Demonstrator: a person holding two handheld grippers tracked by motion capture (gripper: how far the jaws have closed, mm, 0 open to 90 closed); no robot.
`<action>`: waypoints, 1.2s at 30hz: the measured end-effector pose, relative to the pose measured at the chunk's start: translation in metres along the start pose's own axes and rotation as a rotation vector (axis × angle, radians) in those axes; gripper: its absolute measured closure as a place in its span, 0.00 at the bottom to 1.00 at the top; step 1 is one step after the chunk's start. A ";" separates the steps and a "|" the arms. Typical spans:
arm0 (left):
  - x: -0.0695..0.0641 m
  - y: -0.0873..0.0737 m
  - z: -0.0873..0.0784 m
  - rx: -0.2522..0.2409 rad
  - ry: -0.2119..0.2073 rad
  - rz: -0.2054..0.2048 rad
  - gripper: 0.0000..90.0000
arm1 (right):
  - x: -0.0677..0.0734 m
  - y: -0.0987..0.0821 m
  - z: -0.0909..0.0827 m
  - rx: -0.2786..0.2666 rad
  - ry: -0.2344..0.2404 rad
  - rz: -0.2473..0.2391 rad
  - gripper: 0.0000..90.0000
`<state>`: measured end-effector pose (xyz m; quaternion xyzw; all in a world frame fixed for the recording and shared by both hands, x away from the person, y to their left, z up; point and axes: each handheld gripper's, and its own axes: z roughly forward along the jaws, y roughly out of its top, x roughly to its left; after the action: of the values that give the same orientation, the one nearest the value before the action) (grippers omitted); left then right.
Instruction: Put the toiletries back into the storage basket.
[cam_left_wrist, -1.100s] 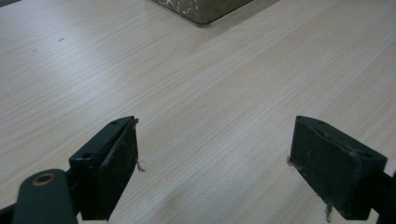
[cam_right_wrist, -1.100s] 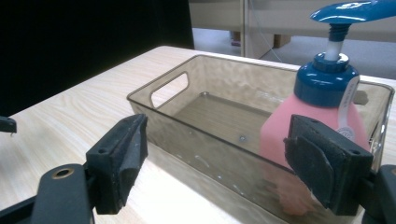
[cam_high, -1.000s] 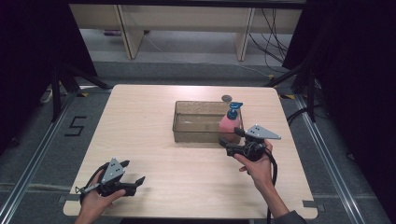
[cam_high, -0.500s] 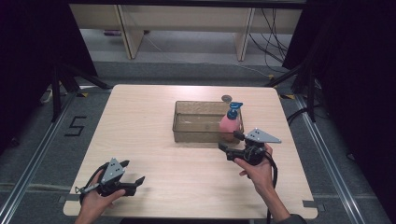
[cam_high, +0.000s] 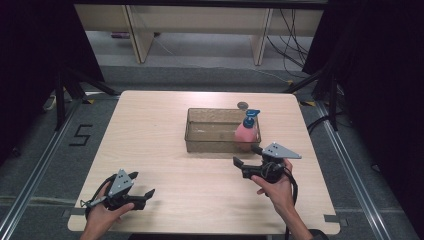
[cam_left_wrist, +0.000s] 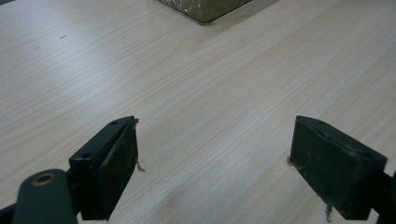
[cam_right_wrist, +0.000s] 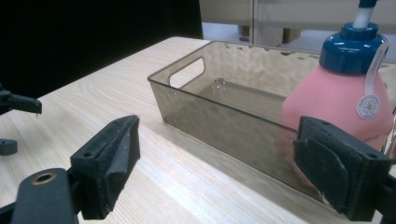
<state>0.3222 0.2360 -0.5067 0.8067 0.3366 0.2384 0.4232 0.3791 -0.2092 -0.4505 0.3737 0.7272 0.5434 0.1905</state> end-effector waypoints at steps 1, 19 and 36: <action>0.000 0.000 0.000 -0.006 -0.003 -0.005 0.17 | 0.004 -0.002 -0.001 0.000 0.019 0.029 0.17; 0.001 0.000 0.000 -0.006 0.006 0.006 0.17 | 0.019 -0.012 -0.008 0.036 0.071 -0.036 0.17; -0.004 0.000 -0.001 -0.020 -0.008 -0.009 0.17 | 0.019 -0.023 -0.019 0.030 0.072 -0.006 0.17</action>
<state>0.3191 0.2333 -0.5064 0.8019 0.3362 0.2367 0.4334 0.3464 -0.2104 -0.4629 0.3547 0.7428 0.5448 0.1602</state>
